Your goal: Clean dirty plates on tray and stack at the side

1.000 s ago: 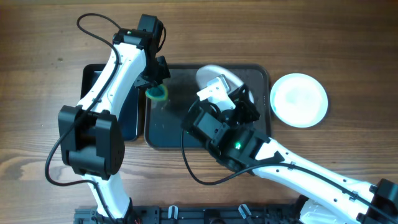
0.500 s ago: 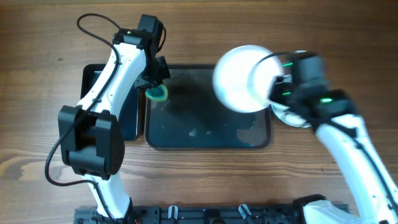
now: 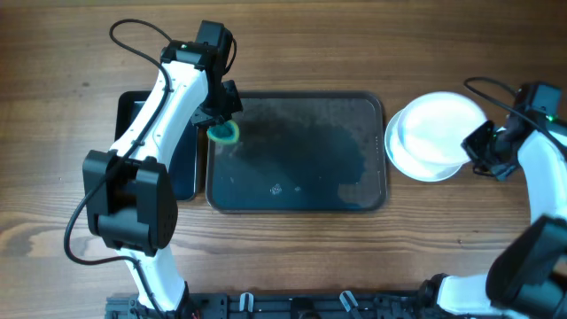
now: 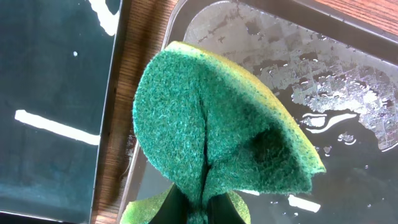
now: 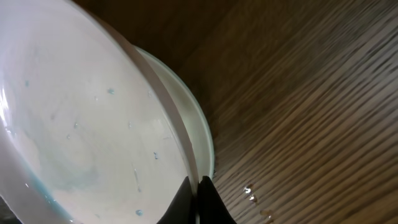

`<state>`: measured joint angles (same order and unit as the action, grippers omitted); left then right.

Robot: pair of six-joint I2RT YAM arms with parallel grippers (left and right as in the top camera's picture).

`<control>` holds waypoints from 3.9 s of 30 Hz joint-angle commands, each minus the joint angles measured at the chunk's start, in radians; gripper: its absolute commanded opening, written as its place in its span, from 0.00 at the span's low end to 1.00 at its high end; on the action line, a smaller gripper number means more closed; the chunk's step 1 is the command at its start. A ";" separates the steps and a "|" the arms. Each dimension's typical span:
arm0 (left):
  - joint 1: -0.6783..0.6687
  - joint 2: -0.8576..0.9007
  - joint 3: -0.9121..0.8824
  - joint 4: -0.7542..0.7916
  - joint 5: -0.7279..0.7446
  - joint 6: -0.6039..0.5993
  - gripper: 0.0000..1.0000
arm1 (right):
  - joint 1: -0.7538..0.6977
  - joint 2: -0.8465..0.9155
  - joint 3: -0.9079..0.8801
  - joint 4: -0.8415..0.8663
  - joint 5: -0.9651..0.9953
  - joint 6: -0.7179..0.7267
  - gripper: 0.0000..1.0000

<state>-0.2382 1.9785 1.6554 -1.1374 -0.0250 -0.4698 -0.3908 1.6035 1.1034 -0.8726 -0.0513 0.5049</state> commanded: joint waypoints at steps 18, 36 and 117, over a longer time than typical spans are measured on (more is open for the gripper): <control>0.091 -0.146 0.035 -0.122 -0.070 0.201 0.04 | 0.136 -0.208 0.108 -0.068 -0.190 -0.270 0.80; 0.306 -0.145 -0.380 0.259 -0.286 0.287 0.36 | 0.261 -0.206 0.100 -0.071 -0.186 -0.296 0.83; 0.196 -0.464 -0.236 0.051 -0.196 0.272 1.00 | 0.427 -1.600 -1.098 0.890 -0.167 -0.345 1.00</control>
<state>-0.0395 1.5108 1.4120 -1.0855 -0.2333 -0.1883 0.0315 0.0181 0.0067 0.0151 -0.2024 0.1448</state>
